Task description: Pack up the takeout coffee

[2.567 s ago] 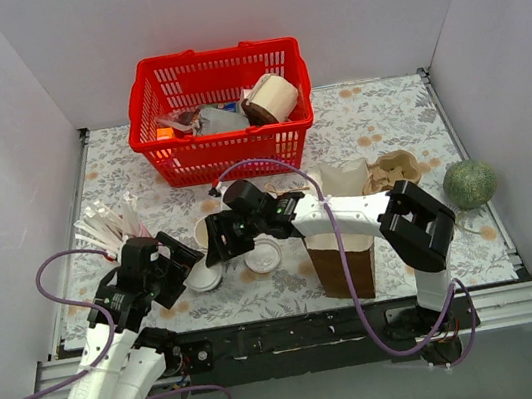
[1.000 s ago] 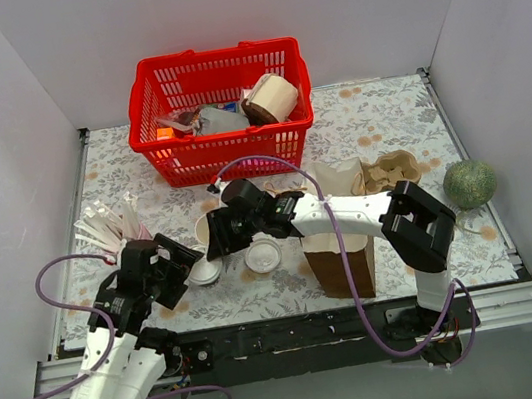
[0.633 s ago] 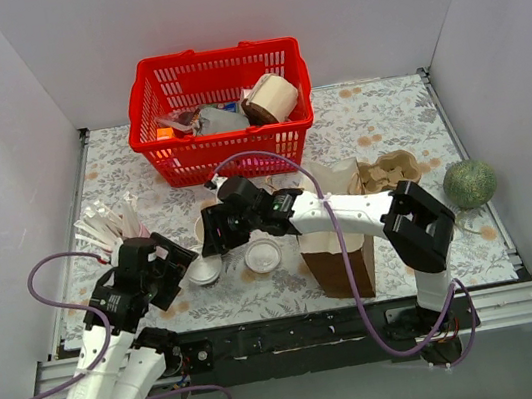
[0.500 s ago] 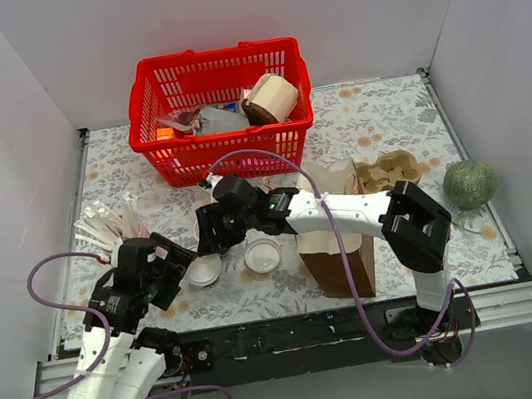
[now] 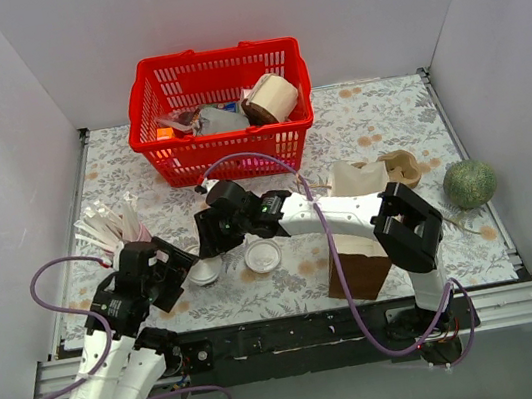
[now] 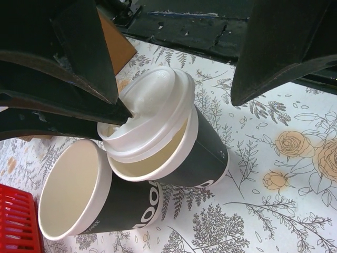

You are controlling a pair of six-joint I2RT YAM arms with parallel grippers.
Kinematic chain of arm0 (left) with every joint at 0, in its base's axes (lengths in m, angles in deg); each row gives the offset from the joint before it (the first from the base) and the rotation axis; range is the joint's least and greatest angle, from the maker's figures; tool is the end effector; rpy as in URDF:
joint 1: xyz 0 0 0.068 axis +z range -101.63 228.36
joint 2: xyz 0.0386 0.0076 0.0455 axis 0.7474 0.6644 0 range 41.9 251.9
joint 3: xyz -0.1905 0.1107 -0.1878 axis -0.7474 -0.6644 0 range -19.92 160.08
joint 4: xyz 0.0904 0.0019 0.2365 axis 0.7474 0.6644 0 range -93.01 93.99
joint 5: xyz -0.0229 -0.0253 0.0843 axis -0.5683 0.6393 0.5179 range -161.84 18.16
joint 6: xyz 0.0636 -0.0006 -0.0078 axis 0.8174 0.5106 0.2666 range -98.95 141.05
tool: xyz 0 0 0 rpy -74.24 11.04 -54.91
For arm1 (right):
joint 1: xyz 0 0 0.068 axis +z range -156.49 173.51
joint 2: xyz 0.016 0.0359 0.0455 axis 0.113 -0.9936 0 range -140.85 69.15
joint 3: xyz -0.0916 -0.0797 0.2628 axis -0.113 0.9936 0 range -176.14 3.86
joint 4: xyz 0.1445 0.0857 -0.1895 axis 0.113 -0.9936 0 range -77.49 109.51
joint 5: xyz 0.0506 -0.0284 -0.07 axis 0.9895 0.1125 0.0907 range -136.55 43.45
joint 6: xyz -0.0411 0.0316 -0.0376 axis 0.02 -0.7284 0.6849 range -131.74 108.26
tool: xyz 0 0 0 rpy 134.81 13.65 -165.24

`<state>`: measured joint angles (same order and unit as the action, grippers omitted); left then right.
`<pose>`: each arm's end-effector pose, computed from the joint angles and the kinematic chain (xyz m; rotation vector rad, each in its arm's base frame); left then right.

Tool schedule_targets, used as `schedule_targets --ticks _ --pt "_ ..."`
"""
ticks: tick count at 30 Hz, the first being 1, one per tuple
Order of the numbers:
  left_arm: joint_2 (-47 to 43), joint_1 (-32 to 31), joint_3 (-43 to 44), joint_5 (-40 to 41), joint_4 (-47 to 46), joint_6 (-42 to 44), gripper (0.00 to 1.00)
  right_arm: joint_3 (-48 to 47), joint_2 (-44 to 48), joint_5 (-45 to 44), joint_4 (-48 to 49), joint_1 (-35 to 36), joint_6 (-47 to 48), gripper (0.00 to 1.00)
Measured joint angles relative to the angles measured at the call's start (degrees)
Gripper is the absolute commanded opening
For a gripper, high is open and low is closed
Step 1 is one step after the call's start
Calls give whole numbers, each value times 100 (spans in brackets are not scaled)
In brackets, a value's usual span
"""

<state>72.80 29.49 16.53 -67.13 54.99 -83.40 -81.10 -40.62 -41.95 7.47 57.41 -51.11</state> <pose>0.0799 -0.0230 0.2425 -1.8363 1.9293 -0.7446 0.1960 0.4090 0.2594 -0.5647 2.3678 1.0154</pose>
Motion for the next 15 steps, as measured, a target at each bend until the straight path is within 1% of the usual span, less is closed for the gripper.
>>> schedule_targets --ticks 5,9,12,15 --pt "11 0 -37 0 -28 -72 91 0 0 4 15 13 35 41" --pt "11 0 -17 70 -151 -120 98 26 4 7 81 24 37 38" --pt "17 0 116 181 -225 -109 98 42 20 9 149 26 42 34" --pt "57 0 348 356 -234 -101 98 42 50 7 170 26 39 34"
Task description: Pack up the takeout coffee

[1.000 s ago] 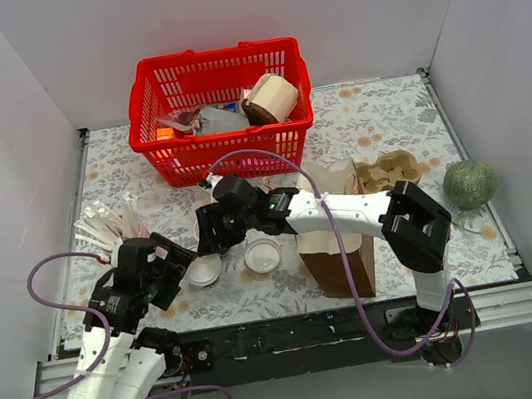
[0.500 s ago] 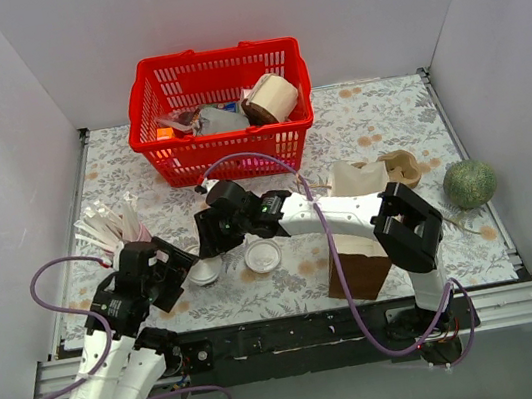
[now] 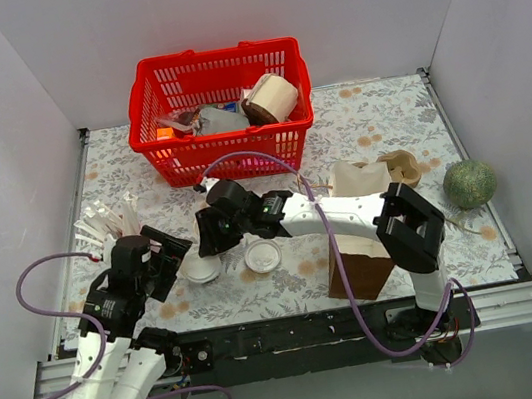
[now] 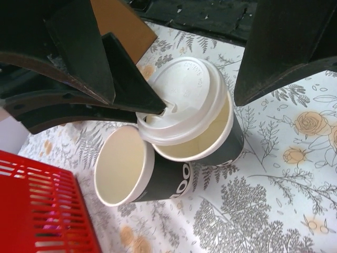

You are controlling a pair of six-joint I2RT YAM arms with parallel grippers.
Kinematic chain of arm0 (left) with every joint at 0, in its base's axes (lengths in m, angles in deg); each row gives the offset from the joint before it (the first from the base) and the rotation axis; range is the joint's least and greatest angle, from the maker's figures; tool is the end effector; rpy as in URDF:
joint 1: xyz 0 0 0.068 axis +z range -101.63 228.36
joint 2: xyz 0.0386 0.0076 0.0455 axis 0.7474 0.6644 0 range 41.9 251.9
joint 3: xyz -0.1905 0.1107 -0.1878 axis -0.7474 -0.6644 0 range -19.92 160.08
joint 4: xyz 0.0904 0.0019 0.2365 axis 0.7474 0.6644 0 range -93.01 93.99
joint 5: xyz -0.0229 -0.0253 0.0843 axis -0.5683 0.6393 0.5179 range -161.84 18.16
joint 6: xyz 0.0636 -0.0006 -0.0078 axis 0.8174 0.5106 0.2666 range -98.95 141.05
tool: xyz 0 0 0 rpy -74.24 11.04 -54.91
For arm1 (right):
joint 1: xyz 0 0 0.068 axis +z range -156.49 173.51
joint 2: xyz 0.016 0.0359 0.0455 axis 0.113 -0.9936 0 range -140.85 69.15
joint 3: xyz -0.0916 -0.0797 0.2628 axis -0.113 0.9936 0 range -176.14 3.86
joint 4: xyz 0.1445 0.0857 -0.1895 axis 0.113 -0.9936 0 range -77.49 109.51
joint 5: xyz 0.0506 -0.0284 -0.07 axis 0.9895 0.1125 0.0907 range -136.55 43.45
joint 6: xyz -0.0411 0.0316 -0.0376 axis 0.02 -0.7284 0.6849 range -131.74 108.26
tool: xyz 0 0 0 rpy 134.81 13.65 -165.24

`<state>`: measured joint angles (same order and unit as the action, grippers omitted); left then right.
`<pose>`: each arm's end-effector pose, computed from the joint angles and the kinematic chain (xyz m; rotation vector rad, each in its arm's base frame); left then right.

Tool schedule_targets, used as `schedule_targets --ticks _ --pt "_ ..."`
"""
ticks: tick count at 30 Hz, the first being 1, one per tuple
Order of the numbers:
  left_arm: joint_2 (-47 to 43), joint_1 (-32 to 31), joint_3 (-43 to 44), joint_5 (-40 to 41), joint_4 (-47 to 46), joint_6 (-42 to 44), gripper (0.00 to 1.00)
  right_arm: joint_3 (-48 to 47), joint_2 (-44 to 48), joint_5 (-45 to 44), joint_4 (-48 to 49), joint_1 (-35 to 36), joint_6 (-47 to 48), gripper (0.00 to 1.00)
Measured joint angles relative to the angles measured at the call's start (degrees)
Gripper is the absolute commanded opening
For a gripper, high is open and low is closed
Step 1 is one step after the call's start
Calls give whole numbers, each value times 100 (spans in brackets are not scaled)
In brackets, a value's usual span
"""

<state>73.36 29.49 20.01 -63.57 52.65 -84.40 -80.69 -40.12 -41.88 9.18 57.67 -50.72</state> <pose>0.0860 -0.0219 0.2640 -1.8050 1.8108 -0.7994 0.1941 0.4099 0.2638 -0.5735 2.3344 1.0401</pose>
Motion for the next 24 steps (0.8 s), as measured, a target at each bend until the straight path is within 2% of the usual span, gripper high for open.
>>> schedule_targets --ticks 5,12,24 --pt "11 0 149 223 9 -7 98 0 122 -44 0 0 9 30" --pt "175 0 46 219 -304 -74 98 7 164 -81 -9 -9 20 10" --pt "212 0 4 219 -389 -188 97 459 483 155 186 -278 -131 9"
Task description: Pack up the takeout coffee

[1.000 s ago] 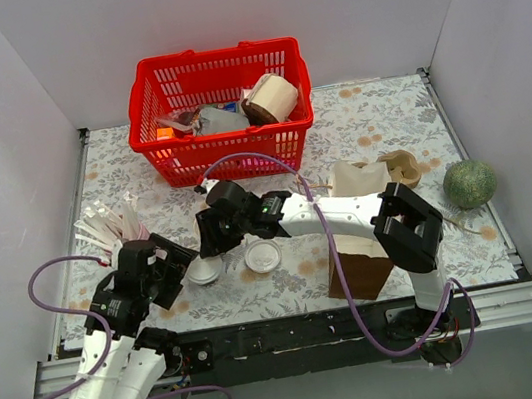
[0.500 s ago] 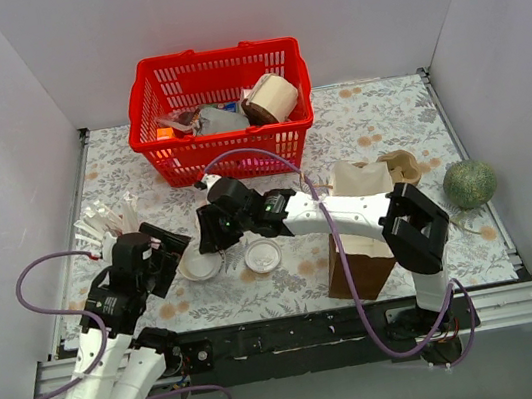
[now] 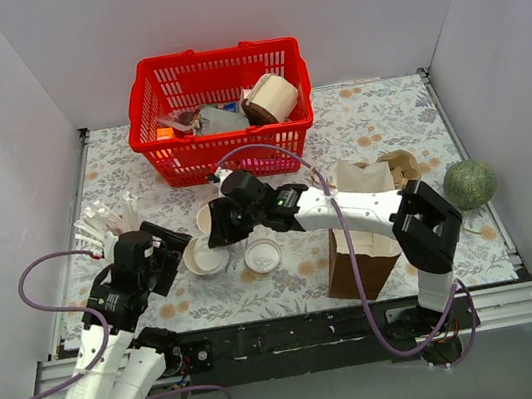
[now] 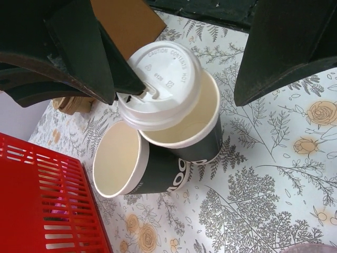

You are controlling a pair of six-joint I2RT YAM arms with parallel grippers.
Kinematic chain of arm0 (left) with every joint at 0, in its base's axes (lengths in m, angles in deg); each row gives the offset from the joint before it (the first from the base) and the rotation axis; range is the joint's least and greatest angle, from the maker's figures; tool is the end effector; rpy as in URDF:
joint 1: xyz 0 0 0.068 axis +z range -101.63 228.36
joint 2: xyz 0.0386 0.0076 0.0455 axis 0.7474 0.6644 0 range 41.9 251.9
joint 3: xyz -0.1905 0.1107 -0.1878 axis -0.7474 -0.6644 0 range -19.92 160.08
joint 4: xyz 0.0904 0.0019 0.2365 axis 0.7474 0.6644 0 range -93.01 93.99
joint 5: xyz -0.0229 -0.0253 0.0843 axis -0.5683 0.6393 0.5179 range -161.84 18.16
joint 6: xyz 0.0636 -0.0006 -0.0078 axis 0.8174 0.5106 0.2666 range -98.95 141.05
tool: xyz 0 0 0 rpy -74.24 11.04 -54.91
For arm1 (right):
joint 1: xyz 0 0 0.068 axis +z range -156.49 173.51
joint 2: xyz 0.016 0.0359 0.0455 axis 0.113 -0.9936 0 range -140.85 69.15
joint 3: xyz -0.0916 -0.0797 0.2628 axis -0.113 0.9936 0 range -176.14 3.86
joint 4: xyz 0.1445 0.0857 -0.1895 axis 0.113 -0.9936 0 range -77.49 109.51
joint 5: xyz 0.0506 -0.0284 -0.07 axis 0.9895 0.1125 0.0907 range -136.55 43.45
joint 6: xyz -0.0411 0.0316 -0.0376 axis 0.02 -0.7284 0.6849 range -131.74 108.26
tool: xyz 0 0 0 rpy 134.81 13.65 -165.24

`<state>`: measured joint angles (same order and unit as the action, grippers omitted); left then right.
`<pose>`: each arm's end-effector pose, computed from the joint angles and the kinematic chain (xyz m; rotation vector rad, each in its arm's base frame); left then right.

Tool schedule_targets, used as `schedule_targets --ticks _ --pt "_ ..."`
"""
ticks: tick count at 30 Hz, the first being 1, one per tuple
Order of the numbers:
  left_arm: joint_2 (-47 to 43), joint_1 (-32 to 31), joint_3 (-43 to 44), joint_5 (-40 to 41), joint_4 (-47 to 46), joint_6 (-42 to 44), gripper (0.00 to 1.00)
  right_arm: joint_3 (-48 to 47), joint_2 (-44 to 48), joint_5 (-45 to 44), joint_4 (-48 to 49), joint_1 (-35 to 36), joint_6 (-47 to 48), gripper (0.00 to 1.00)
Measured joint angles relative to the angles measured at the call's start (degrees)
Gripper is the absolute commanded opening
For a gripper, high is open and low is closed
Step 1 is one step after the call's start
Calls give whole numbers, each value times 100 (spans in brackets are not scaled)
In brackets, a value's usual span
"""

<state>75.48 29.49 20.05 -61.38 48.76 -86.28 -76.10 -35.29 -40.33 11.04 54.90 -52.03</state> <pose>0.0974 -0.0238 0.2675 -1.8207 1.7352 -0.8154 0.2029 0.3831 0.2755 -0.5029 2.3183 1.0808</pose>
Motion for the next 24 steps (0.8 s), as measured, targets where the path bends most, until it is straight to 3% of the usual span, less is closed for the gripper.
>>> schedule_targets --ticks 11,19,24 --pt "356 0 -289 -236 -310 101 80 603 256 487 310 -586 -323 12" --pt "785 0 -551 -627 -726 240 87 929 439 732 568 -789 -450 19" --pt "697 0 -551 -763 -977 319 87 1038 487 791 669 -876 -466 30"
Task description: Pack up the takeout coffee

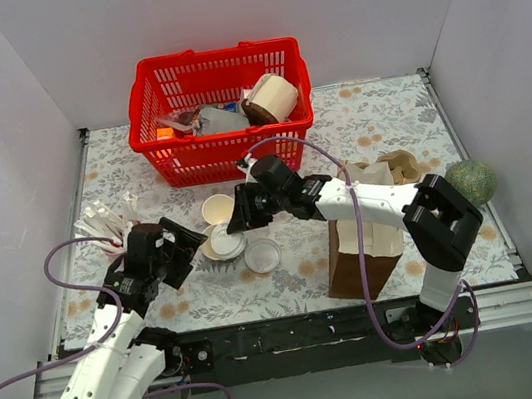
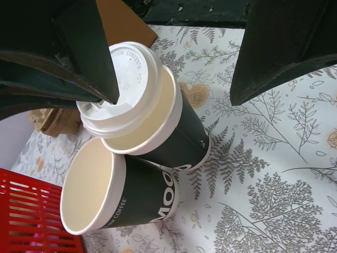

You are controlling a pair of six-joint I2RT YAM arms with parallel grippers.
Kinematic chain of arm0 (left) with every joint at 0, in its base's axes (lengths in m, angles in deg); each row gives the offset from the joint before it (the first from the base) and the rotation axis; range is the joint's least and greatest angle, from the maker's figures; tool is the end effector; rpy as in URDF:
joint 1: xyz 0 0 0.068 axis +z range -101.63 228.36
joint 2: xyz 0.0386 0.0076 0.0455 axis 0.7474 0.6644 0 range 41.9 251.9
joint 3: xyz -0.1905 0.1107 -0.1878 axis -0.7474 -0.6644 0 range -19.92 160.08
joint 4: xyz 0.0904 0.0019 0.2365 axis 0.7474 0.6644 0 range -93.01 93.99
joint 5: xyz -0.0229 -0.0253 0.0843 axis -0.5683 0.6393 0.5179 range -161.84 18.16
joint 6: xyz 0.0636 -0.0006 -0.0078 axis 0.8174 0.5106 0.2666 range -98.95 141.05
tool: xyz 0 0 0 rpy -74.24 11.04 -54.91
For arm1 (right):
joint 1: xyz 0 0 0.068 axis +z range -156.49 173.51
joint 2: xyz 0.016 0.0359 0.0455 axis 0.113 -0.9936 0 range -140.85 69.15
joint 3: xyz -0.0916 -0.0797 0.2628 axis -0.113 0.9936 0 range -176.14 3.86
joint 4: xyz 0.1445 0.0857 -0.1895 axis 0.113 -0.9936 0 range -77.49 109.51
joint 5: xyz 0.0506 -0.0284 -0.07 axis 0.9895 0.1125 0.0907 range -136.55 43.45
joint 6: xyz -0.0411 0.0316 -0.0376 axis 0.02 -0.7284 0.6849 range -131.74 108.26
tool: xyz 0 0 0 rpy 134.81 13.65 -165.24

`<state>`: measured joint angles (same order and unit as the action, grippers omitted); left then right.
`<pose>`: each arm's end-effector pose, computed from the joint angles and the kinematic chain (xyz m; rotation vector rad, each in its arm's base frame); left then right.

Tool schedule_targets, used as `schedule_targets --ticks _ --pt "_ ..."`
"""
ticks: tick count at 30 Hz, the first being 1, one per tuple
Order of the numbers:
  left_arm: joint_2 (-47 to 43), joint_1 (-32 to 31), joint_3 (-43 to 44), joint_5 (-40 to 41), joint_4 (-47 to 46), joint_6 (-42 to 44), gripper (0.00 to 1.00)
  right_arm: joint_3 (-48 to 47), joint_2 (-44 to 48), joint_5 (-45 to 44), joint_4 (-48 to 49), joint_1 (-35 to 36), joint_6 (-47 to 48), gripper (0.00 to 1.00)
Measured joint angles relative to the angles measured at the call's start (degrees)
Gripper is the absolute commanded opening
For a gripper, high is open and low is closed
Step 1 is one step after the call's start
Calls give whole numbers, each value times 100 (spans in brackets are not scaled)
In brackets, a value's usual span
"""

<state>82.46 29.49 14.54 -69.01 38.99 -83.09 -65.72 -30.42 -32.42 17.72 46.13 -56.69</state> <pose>0.1238 -0.0397 0.2389 -1.7946 1.9129 -0.8514 0.2364 0.3292 0.2604 -0.3224 2.3599 1.1895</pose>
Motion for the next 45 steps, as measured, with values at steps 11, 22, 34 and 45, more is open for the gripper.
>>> schedule_targets --ticks 11,22,34,45 --pt "184 0 0 -317 -354 284 91 188 28 42 44 -151 -20 40" --pt "463 0 -26 -833 -1049 752 93 190 20 57 42 -151 -9 50" --pt "848 0 -24 -1202 -1316 1519 89 81 -164 -17 24 -83 17 51" --pt "909 0 -48 -1720 -1517 1893 64 -17 -177 -197 -103 -37 -2 53"
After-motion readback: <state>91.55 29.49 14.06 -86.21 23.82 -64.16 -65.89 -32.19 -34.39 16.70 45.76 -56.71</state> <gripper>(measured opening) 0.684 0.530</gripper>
